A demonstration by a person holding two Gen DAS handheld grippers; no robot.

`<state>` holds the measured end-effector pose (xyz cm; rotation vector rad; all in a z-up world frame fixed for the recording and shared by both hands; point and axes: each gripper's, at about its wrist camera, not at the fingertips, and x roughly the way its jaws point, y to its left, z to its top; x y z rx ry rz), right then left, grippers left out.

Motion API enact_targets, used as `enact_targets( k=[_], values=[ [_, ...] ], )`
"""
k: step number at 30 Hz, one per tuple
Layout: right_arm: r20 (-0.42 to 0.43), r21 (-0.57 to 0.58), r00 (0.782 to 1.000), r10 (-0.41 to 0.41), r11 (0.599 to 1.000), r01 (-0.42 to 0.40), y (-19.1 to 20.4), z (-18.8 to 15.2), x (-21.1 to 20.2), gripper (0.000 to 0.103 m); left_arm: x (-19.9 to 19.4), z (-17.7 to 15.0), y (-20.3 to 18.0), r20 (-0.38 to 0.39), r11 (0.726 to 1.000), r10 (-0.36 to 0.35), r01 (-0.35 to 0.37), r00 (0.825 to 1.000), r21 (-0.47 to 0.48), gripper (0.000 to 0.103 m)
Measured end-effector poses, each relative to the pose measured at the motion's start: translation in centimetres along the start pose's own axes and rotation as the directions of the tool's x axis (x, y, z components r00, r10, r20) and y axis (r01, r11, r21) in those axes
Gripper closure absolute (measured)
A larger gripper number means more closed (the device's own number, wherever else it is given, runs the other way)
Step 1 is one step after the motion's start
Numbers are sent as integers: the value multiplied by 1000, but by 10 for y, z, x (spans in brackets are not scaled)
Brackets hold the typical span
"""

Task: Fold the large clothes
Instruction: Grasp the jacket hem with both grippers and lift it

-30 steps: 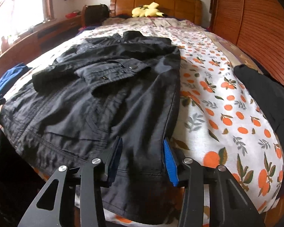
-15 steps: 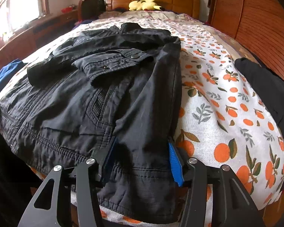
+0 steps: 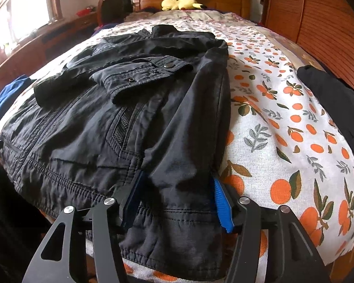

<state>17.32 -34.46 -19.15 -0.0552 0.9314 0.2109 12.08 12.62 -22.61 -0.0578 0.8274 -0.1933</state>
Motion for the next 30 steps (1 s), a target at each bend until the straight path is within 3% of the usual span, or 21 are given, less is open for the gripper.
enact_targets(
  k=[2,3,4,6,8,10,13,19,26,30],
  values=[
    [10,-5,1000,0,1000,0,1,-1,-1,59,0,2,-1,-4,1000,2,-2,1000,-8,54],
    [15,-8,1000,0,1000,0,2,-1,-3,72,-2,3,-1,-4,1000,3,-3,1000,-15,61],
    [23,-13,1000,1,1000,-1,3,0,-5,78,-4,5,-2,-3,1000,9,-9,1000,-20,65],
    [34,-18,999,30,999,-29,1,3,-11,85,-8,10,-3,-4,1000,5,-5,1000,-17,89],
    [66,-28,997,46,999,-44,2,8,-21,89,-17,16,-7,11,1000,-5,5,1000,-3,98],
    [120,-33,991,61,998,-57,4,14,-36,96,-28,24,-12,39,1000,-6,6,999,4,99],
    [210,-36,975,74,997,-68,8,31,-66,98,-50,43,-22,95,1000,-20,19,995,16,100],
    [321,-44,943,86,996,-75,11,76,-116,99,-106,100,-46,259,998,-31,17,965,55,101],
    [468,-94,878,100,994,-63,15,114,-203,99,-185,153,-69,428,996,-29,-8,903,85,101],
    [521,-133,850,81,991,-13,22,105,-247,99,-229,142,-84,493,994,-31,-23,869,104,101]
  ],
)
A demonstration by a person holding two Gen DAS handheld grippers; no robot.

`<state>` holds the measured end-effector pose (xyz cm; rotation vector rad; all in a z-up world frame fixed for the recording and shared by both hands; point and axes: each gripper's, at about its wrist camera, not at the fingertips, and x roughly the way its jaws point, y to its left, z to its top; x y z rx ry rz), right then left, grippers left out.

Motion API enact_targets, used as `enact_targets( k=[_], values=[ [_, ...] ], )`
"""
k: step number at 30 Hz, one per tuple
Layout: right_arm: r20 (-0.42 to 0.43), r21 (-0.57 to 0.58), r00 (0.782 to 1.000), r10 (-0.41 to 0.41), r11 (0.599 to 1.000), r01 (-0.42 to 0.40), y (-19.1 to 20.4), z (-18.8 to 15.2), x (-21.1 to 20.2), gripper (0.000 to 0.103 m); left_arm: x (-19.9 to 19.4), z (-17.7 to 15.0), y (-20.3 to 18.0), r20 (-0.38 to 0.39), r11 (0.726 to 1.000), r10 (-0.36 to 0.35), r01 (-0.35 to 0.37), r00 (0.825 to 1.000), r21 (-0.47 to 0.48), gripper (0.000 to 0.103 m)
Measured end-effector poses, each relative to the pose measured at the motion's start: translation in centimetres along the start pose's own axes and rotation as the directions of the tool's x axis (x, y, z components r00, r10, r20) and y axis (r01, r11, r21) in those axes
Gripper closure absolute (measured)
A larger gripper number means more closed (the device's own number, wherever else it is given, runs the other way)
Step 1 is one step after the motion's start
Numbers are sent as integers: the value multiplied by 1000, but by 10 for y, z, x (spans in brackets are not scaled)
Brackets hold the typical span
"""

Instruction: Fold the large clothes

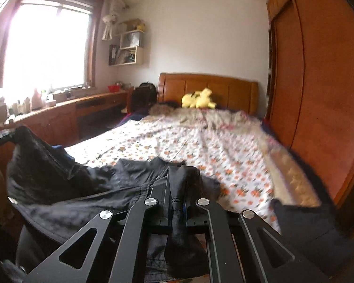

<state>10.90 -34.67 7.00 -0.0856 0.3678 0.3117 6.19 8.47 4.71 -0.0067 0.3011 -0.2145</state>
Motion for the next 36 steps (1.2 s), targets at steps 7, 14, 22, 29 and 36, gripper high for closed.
enact_targets(
  k=[7,14,22,29,36],
  values=[
    [-21,3,999,27,1000,-26,5,-27,-34,99,-15,-21,-2,-38,999,-1,0,999,-37,100],
    [-96,55,995,29,998,-23,-10,-53,3,99,13,-35,12,-79,998,0,-5,997,-63,99],
    [-93,-27,996,-1,1000,-1,-11,-53,51,99,89,-39,31,-119,997,40,-47,992,-60,99],
    [-81,-31,996,-47,999,45,-26,-26,139,99,160,-15,58,-109,994,72,-81,991,-80,98],
    [-122,23,985,-120,992,124,-64,-12,231,99,219,9,70,-116,994,76,-84,990,-71,98]
  ],
)
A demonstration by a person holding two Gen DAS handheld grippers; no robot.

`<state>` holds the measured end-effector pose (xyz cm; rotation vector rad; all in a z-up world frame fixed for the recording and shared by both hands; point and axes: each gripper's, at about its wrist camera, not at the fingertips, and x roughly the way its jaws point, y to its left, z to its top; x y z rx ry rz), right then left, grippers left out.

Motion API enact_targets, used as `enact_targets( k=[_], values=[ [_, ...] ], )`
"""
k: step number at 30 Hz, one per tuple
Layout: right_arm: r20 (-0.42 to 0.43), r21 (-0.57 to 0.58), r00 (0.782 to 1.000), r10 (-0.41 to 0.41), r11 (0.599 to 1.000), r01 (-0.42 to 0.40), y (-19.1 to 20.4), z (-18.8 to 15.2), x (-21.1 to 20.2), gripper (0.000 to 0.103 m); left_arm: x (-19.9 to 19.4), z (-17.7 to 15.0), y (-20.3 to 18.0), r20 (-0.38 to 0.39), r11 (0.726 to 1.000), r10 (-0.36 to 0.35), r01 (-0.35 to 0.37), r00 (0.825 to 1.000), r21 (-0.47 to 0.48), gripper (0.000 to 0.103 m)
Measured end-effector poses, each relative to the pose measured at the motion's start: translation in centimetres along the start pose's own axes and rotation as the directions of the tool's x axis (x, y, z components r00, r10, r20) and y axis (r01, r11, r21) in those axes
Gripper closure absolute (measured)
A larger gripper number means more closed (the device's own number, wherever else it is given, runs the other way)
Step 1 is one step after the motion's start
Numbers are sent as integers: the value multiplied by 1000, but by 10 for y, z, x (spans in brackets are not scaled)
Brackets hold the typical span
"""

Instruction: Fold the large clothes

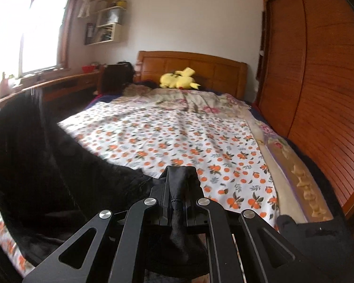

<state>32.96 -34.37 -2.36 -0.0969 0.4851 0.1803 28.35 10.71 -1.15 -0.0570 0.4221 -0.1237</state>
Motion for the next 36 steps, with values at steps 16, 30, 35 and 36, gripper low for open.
enact_targets(
  k=[16,30,35,36],
  values=[
    [-137,-41,989,-53,998,48,-2,-15,105,98,103,-20,9,-64,1000,-16,17,998,13,96],
    [-197,-69,979,-54,997,41,13,-24,124,88,110,-50,-3,-92,999,12,-9,996,32,25],
    [-192,-81,980,-60,996,45,24,-21,115,70,104,-60,-9,-87,1000,-10,12,996,24,15],
    [-187,-81,980,-63,996,49,25,-20,112,62,103,-62,-9,-84,1000,-18,20,996,22,15]
  ],
)
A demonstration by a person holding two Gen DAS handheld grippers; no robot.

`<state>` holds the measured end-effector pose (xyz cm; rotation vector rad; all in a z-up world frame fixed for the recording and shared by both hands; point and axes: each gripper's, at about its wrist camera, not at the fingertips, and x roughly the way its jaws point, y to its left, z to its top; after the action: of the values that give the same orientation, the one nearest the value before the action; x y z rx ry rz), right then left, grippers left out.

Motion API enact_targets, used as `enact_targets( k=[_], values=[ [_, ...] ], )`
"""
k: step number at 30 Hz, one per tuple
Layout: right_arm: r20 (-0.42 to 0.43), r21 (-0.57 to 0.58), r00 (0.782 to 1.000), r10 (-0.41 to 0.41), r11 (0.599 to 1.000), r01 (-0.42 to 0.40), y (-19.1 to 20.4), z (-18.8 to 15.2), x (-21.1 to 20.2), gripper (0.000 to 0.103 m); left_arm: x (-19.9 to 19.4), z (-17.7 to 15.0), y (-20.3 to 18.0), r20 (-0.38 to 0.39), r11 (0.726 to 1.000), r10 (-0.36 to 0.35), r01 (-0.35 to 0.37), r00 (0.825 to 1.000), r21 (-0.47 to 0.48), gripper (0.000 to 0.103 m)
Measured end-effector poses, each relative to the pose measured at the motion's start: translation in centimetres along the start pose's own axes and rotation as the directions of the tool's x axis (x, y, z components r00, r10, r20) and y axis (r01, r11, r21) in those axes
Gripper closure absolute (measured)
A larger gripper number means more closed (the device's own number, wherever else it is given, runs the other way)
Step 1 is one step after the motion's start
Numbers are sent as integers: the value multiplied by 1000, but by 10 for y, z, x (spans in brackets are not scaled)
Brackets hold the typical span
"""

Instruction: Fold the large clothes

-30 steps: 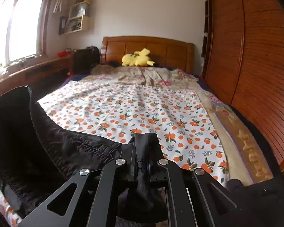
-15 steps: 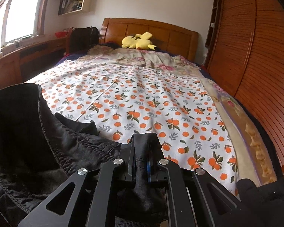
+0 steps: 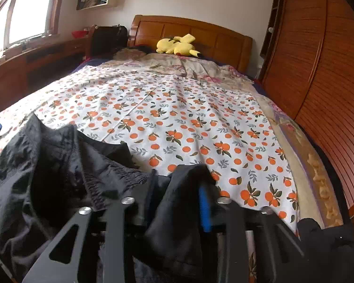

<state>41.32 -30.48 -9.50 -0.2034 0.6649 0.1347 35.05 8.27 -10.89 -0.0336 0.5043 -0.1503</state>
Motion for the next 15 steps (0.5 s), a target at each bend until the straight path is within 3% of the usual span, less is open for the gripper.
enact_targets(
  k=[5,6,7,9,15],
  values=[
    [11,9,1000,-4,1000,4,6,5,-11,54,4,-13,-2,-6,999,-32,32,999,-15,15],
    [7,23,1000,5,1000,-6,5,6,-12,48,6,-16,-2,-14,999,-38,37,999,-12,15],
    [3,41,1000,11,999,-11,4,7,-12,35,7,-19,-4,-18,999,-40,39,999,-8,15],
    [37,64,998,-51,997,48,1,11,-18,17,9,-20,-5,-22,999,-46,46,999,-4,15],
    [46,95,998,-47,995,42,-9,22,-25,18,11,-29,-15,-31,998,-69,70,997,11,15]
  ],
)
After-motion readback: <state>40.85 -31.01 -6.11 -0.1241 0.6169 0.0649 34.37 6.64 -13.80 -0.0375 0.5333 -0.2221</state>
